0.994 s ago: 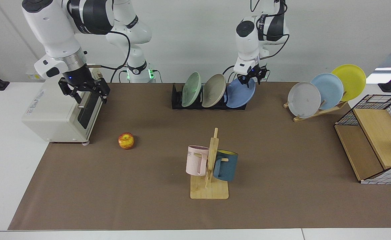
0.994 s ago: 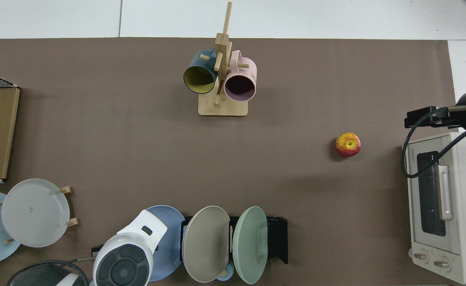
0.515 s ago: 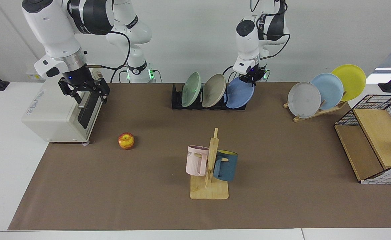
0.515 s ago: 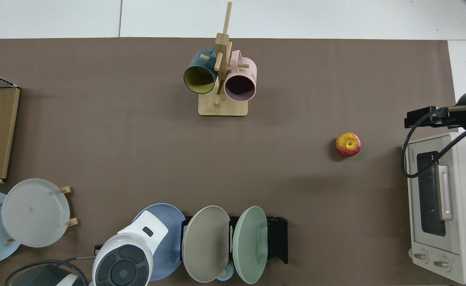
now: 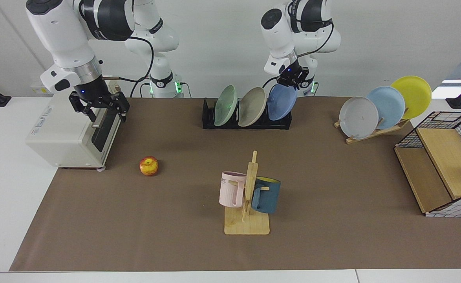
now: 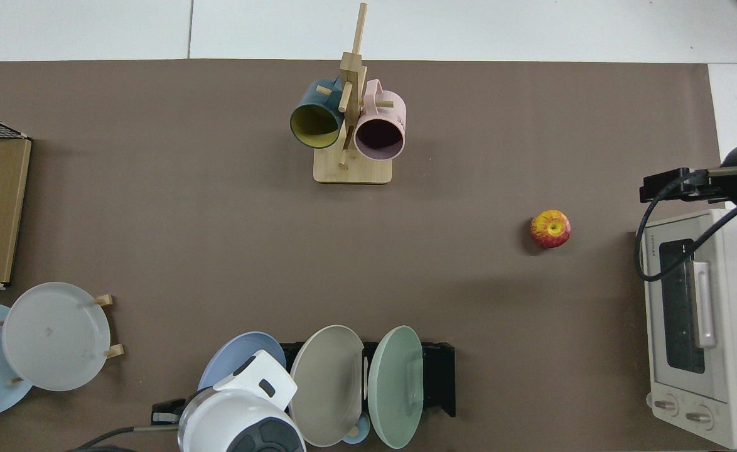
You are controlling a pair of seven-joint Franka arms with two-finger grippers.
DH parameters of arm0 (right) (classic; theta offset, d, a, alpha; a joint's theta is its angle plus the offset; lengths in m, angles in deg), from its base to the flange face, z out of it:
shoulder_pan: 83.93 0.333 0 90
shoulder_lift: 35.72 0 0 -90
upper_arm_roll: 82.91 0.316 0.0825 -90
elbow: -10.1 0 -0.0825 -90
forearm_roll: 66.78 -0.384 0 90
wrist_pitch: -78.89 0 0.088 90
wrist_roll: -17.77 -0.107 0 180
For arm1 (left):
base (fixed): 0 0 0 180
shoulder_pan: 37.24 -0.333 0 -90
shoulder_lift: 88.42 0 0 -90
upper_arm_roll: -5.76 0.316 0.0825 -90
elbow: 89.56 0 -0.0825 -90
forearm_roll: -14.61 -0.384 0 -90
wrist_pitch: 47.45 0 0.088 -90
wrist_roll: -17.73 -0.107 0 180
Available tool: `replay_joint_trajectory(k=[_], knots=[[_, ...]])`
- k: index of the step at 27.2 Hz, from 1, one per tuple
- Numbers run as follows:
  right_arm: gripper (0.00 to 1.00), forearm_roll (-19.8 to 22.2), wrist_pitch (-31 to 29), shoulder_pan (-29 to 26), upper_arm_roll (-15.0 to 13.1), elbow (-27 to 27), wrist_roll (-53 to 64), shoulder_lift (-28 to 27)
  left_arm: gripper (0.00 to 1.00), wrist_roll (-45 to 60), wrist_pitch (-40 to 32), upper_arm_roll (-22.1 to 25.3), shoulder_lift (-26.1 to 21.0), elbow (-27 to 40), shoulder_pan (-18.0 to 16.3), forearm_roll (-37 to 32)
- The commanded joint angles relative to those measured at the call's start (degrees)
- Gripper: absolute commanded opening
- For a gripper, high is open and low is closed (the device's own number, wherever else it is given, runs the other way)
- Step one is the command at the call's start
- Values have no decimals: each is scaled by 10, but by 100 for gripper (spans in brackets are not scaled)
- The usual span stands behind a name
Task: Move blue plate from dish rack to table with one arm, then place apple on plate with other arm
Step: 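Lower the left gripper onto the blue plate in the rack and grasp, then lift the blue plate out of the rack with the left gripper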
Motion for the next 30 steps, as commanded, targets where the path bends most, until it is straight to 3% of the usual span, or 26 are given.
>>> replay_joint_trajectory(k=[1, 8, 17, 19, 22, 25, 30], knots=[[100, -10, -13, -6, 5, 16, -11, 12, 0, 11, -55, -13, -21, -55, -7, -29], [100, -10, -13, -6, 5, 16, -11, 12, 0, 22, -96, -48, -78, -139, -58, -105], [100, -10, -13, -6, 5, 16, -11, 11, 0, 148, -94, -39, -252, -297, -106, -109], [100, -11, -13, -6, 5, 16, -11, 12, 0, 177, -76, -34, -280, -321, -118, -81], [100, -10, -13, -6, 5, 16, -11, 12, 0, 191, -15, -34, -282, -321, -151, -4], [100, -10, -13, -6, 5, 16, -11, 11, 0, 190, 52, -33, -279, -300, -185, 85], [100, -9, -19, -2, 12, 16, -5, 10, 0, 185, 158, -31, -268, -239, -211, 204]])
